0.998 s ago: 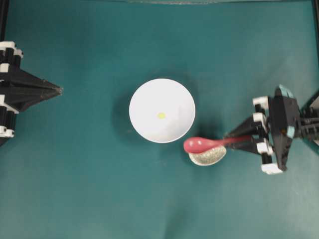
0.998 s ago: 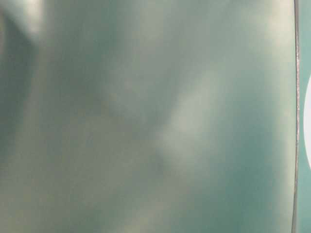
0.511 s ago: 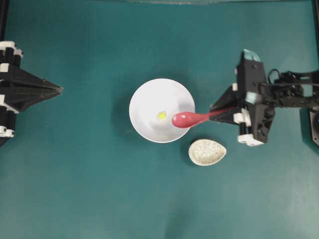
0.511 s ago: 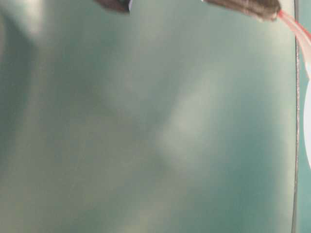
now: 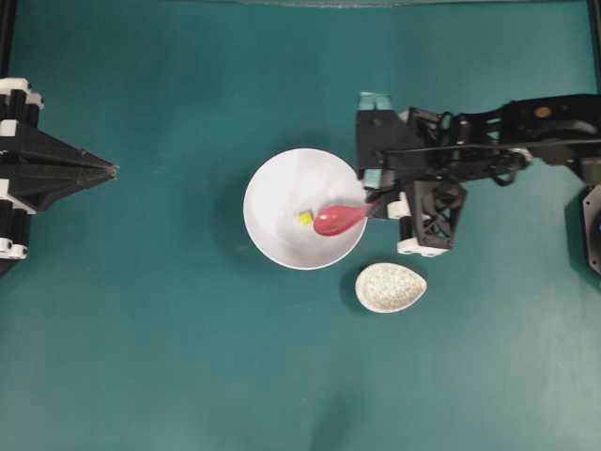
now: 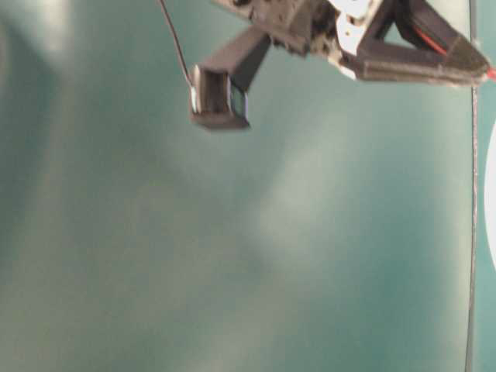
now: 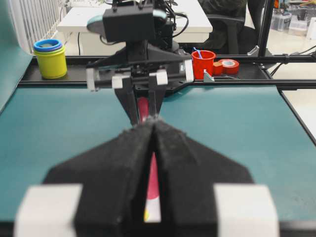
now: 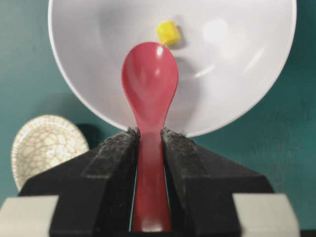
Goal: Scoop the yellow hexagonal prism block from the bowl with a spoon using the right arm.
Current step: 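Lower the spoon into the bowl and push it under the yellow block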
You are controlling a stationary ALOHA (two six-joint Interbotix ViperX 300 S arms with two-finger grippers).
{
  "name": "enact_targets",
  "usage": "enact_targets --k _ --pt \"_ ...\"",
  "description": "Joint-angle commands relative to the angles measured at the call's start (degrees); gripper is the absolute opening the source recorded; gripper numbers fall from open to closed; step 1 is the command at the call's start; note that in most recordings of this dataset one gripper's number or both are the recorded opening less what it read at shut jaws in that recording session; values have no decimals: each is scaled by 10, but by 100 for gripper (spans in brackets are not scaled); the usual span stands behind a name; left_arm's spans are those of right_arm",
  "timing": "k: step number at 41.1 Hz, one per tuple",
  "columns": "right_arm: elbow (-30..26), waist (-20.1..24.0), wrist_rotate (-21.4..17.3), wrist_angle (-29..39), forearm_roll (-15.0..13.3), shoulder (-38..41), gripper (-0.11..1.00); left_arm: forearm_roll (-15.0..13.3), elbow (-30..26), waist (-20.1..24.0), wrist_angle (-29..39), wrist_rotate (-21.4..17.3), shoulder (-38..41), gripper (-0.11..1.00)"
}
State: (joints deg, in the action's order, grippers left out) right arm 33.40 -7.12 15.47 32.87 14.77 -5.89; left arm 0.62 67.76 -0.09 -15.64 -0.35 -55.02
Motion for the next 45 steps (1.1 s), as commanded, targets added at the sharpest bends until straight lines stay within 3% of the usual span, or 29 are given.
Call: enact_targets --k 1,9,30,45 --pt "-34 -3 -3 25 -8 5 23 2 -11 -1 -6 1 4 0" --pt "-60 -3 -2 54 -10 25 23 2 -10 0 -7 2 4 0" --pt "-54 -4 -6 58 -10 35 23 2 -10 0 -7 2 4 0" --pt "-44 -7 -42 46 -9 36 23 2 -10 -1 -7 2 4 0"
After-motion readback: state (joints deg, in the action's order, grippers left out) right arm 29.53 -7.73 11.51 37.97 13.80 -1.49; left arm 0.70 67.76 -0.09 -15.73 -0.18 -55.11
